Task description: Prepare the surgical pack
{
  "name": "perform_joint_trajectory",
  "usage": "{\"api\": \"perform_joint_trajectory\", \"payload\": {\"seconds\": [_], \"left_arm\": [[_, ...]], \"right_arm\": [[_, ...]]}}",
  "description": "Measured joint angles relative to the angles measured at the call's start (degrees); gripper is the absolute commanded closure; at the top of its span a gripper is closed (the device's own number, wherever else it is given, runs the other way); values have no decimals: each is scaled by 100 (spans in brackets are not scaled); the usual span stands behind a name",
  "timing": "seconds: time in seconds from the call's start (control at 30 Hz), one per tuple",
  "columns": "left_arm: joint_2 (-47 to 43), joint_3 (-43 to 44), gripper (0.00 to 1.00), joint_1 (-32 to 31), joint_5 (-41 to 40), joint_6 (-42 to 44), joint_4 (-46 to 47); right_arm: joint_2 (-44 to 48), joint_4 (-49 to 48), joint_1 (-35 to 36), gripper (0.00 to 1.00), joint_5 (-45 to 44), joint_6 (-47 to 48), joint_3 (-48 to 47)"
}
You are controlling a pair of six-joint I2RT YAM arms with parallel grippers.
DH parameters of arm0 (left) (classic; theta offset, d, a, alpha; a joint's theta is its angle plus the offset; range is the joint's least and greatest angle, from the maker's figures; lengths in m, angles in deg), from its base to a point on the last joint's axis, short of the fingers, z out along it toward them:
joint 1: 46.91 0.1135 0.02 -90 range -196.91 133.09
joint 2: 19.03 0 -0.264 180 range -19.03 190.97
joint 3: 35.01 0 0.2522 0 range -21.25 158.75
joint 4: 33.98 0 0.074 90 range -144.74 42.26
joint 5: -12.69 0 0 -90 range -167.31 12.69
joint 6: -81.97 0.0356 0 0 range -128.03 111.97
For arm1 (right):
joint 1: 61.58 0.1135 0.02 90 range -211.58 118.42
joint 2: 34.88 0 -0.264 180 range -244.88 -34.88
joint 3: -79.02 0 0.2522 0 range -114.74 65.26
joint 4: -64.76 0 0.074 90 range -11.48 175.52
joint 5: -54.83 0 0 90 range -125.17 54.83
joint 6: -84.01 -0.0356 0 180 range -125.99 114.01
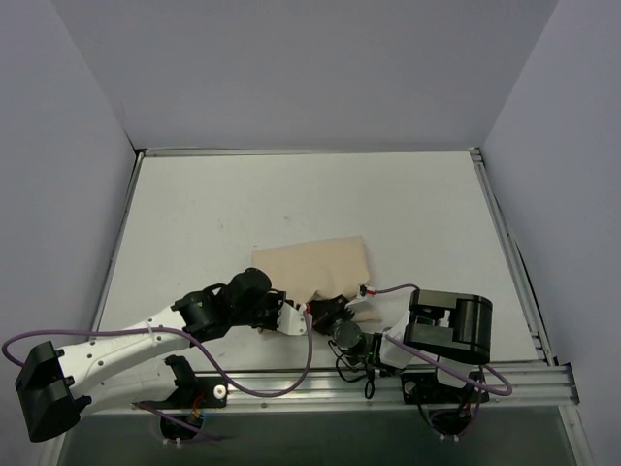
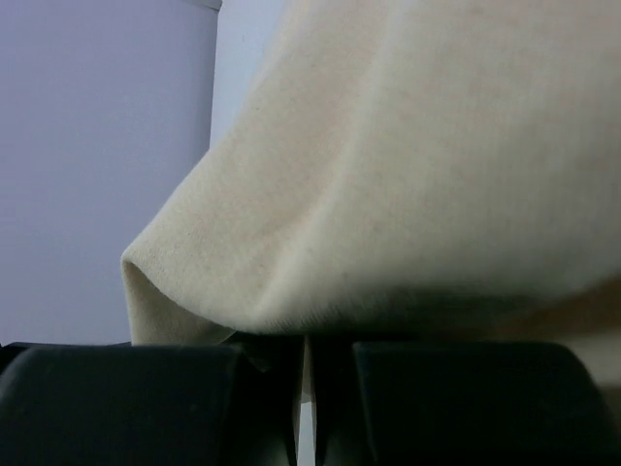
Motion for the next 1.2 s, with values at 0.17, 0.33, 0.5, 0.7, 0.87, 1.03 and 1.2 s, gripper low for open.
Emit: {"api": "perform_joint_trajectory", "payload": {"seconds": [0.17,0.33,0.5,0.7,0.87,1.03,1.2], "left_arm": [[-11,-129,97,0,92,138,17],[-13,-269,97,-2,151,280,37],[-11,-271,96,-2,160,341,44],[52,-273,96,-2,223,468,15],[72,-404,96,-2,293,575,44],[140,-490,96,-7,334,686,48],[184,-509,96,-7,367,782,50]], "right_arm": [[24,-216,216,100,-529,-262,258],[306,179,352,100,-966,-164,260],[280,315,234,100,-1056,142,96],[999,1161,564,100,-1445,-509,289],[3099,4052,1379,100,-1720,-1445,39],[4682,5965,1532,77,-1635,-1720,-173],[5482,7486,1530,49,-1600,-1858,-179]]}}
